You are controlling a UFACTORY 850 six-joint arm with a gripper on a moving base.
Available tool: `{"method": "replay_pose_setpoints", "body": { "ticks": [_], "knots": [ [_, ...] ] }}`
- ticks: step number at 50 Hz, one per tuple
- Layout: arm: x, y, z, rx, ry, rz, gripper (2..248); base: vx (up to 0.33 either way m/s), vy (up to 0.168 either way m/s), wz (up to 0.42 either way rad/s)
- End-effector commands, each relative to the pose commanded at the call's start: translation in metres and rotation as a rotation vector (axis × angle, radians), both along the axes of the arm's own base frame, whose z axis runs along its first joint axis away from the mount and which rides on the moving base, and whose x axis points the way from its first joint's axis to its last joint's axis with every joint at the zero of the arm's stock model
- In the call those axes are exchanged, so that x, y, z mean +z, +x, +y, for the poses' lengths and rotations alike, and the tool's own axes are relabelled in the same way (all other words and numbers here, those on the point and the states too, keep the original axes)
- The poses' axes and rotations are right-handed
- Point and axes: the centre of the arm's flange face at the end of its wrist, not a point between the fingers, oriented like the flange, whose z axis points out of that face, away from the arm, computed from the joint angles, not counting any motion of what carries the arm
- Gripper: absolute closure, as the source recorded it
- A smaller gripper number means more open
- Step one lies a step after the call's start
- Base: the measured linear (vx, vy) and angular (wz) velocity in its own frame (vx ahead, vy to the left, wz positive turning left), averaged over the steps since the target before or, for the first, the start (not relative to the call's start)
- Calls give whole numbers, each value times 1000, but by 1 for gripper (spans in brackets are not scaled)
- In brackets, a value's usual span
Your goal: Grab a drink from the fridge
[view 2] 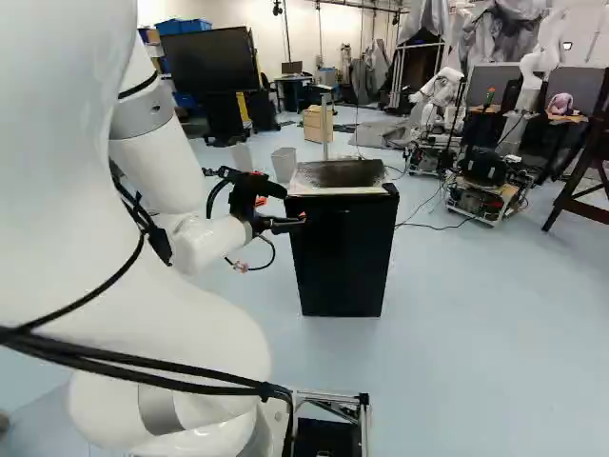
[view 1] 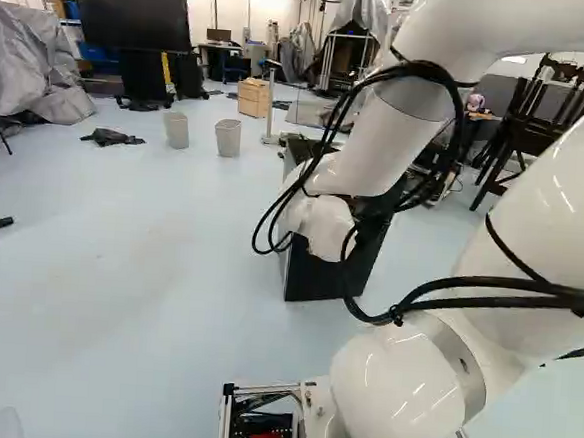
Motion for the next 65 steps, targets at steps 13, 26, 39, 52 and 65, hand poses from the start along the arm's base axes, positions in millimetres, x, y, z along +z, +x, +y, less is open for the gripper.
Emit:
{"method": "replay_pose_setpoints", "body": {
  "ticks": [13,26,39,52,65],
  "knots": [
    [-10,11,11,-61,-3,8,3,0,0,0],
    [-21,20,23,-120,-14,10,3,0,0,0],
    [-33,27,35,-177,-36,4,3,0,0,0],
    [-45,33,49,-227,-63,-2,3,0,0,0],
    [-60,41,66,-256,-86,5,3,0,0,0]
  ]
}}
